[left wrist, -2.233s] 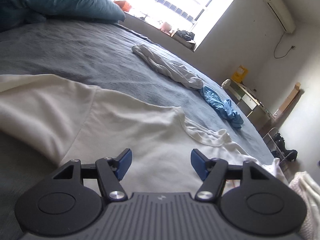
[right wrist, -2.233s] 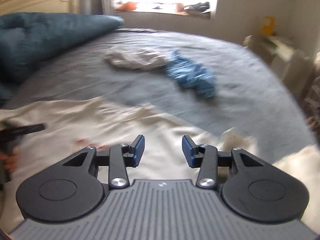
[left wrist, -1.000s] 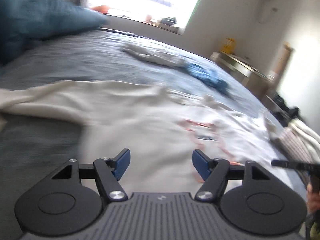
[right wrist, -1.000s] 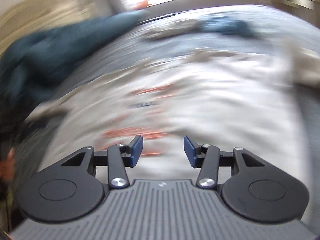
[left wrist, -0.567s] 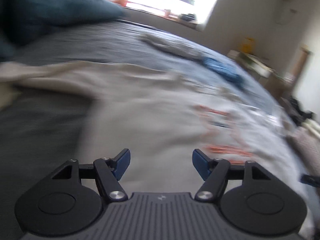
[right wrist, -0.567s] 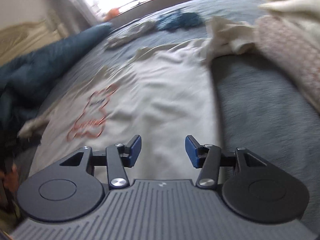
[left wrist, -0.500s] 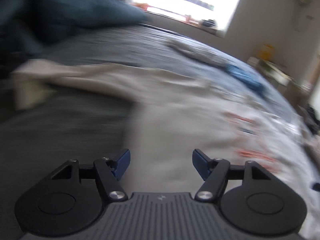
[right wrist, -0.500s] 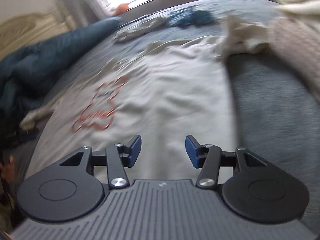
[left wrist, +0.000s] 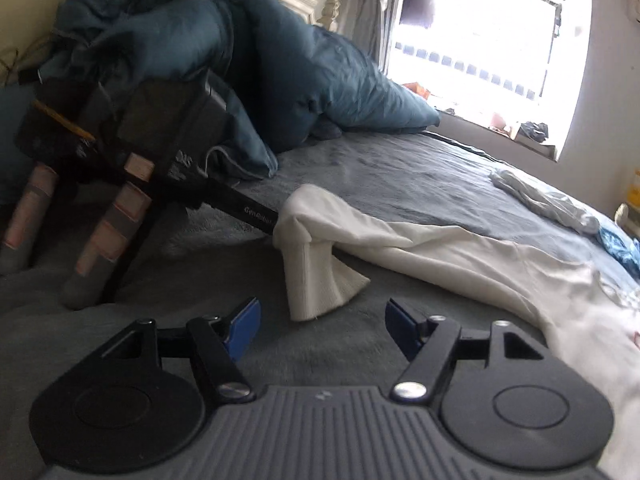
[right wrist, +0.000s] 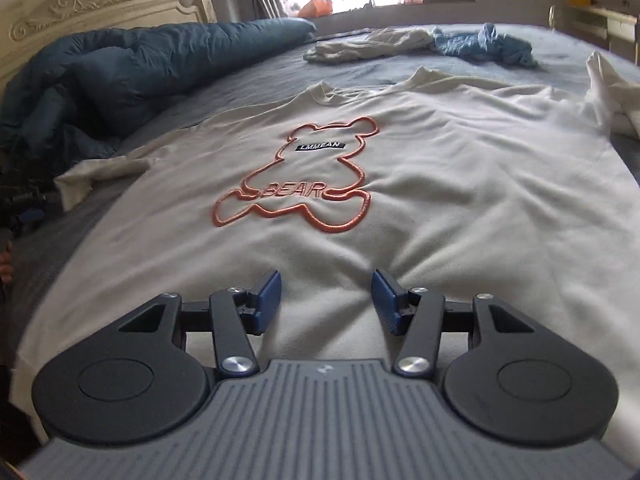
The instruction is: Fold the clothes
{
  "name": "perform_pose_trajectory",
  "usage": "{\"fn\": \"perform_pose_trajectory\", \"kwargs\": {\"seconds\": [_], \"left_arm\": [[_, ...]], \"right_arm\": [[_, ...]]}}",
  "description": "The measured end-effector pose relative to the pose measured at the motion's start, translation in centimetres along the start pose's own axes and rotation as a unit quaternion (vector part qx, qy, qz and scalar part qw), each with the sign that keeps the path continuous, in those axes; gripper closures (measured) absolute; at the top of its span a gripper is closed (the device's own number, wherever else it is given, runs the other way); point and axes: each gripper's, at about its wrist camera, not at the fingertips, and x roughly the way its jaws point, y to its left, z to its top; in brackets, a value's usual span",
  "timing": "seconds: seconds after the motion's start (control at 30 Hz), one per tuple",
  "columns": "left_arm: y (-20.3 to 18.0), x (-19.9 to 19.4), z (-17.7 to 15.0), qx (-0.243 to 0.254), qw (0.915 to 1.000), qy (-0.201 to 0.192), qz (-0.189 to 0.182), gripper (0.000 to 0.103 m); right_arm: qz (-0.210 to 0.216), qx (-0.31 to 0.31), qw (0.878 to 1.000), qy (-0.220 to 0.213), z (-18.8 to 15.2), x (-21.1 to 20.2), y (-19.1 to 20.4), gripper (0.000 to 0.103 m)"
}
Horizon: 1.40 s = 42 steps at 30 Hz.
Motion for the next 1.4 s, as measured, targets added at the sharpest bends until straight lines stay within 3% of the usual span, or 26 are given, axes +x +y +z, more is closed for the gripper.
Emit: {"fn": "perform_pose_trajectory", "kwargs": {"seconds": [0.07, 0.17, 0.3, 0.4, 0.5, 0.63, 0.73, 0.8, 0.9, 0.97, 1.1, 1.2, 1.3, 1.4], "left_arm": [[0.1, 1.4, 0.1, -0.008, 0.9999, 0.008, 0.008, 0.033], [0.2, 3.1, 0.3, -0.018, 0.9994, 0.024, 0.015, 0.043], [-0.2, 3.5, 1.0, -0.010, 0.9995, 0.030, 0.001, 0.091], [-1.3, 2.6, 2.1, 0.048, 0.9985, 0.025, 0.002, 0.094], [-3.0, 1.0, 4.6, 0.132, 0.9910, 0.019, 0.003, 0.095], [-5.4, -0.8, 9.2, 0.231, 0.9727, 0.016, 0.013, 0.097], [-7.1, -0.4, 12.9, 0.284, 0.9576, 0.020, 0.044, 0.098], [-7.8, 0.4, 15.1, 0.298, 0.9518, 0.026, 0.067, 0.100], [-7.9, 1.4, 16.7, 0.297, 0.9496, 0.060, 0.082, 0.099], [-7.3, 0.8, 16.3, 0.282, 0.9549, 0.076, 0.055, 0.092], [-5.8, -1.2, 11.4, 0.273, 0.9588, 0.078, 0.021, 0.052], [-3.9, -1.5, 7.1, 0.235, 0.9680, 0.088, 0.012, 0.050], [-2.5, -1.5, 3.4, 0.191, 0.9787, 0.073, 0.015, 0.050], [-1.0, -0.5, 1.3, 0.129, 0.9892, 0.065, 0.025, 0.048]], "right_arm": [[-0.007, -0.023, 1.000, -0.010, -0.5, 0.0, 0.6, 0.046], [-0.011, -0.036, 0.999, -0.016, -0.8, 0.1, 1.0, 0.043], [-0.010, -0.034, 0.999, -0.018, -0.9, 0.2, 0.9, 0.042], [-0.013, -0.039, 0.999, -0.020, -1.0, 0.2, 1.1, 0.041], [-0.014, -0.043, 0.999, -0.021, -1.0, 0.2, 1.2, 0.040], [-0.012, -0.045, 0.999, -0.021, -1.1, 0.2, 1.3, 0.037], [-0.012, -0.046, 0.999, -0.022, -1.1, 0.3, 1.3, 0.036], [-0.013, -0.048, 0.999, -0.023, -1.1, 0.3, 1.4, 0.036], [-0.014, -0.049, 0.998, -0.024, -1.2, 0.3, 1.5, 0.036], [-0.015, -0.049, 0.998, -0.026, -1.3, 0.3, 1.5, 0.036], [-0.012, -0.046, 0.998, -0.029, -1.3, 0.3, 1.4, 0.034], [-0.007, -0.044, 0.999, -0.028, -1.3, 0.4, 1.2, 0.031], [-0.006, -0.048, 0.998, -0.026, -1.3, 0.5, 1.4, 0.029], [-0.008, -0.053, 0.998, -0.025, -1.3, 0.5, 1.5, 0.029]]}}
